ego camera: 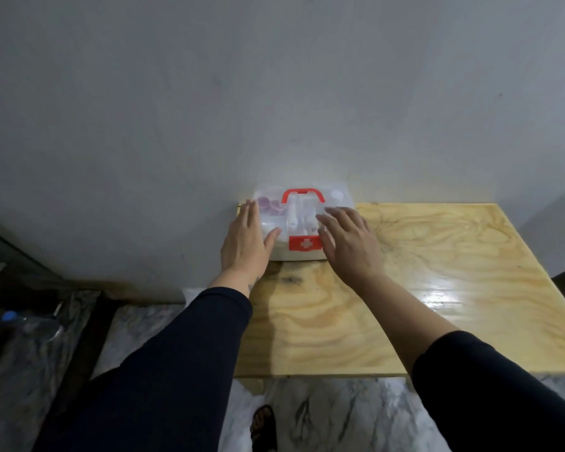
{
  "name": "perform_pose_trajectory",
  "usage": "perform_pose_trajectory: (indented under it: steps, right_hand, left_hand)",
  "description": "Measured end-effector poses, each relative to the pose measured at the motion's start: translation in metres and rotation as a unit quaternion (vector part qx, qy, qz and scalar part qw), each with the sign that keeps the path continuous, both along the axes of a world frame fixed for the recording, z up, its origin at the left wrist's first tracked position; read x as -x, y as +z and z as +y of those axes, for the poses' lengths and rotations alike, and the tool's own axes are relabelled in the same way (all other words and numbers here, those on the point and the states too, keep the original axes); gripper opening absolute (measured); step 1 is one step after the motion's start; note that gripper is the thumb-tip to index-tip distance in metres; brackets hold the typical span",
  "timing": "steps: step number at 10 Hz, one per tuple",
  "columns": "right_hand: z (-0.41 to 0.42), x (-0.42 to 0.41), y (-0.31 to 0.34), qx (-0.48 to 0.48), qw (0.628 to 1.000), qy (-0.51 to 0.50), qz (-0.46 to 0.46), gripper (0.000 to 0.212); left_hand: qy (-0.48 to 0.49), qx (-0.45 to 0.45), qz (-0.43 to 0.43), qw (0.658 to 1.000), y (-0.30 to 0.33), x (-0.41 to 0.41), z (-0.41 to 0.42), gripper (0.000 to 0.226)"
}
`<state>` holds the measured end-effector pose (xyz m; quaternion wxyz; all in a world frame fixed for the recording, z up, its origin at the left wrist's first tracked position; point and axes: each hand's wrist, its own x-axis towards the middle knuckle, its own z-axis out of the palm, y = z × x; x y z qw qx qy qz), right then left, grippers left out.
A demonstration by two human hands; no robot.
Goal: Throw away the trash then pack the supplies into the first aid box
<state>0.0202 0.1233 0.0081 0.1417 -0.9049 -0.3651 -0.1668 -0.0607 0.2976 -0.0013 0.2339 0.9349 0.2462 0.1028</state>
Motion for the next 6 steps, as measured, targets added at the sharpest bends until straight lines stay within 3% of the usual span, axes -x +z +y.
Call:
perform_pose_trajectory:
  steps: [1, 2, 3, 6]
  right_hand:
    - [0.008, -0.022, 0.014, 0.128, 0.982, -0.004, 0.136, 0.071]
    - [0.013, -0.034, 0.012, 0.205, 0.963, -0.006, 0.174, 0.09]
    - [0.013, -0.033, -0.001, 0.212, 0.966, -0.012, 0.146, 0.095]
    - [0.013, -0.032, 0.002, 0.211, 0.967, -0.015, 0.141, 0.095]
  left_hand:
    - [-0.079, -0.066, 0.053, 0.993, 0.012, -0.015, 0.003, 0.08]
    - [-0.131, -0.172, 0.13, 0.968, 0.012, -0.023, 0.007, 0.085]
    - [-0.124, -0.237, 0.145, 0.953, 0.005, -0.023, 0.003, 0.092]
    - [-0.118, -0.263, 0.147, 0.946, 0.01, -0.024, -0.001, 0.097]
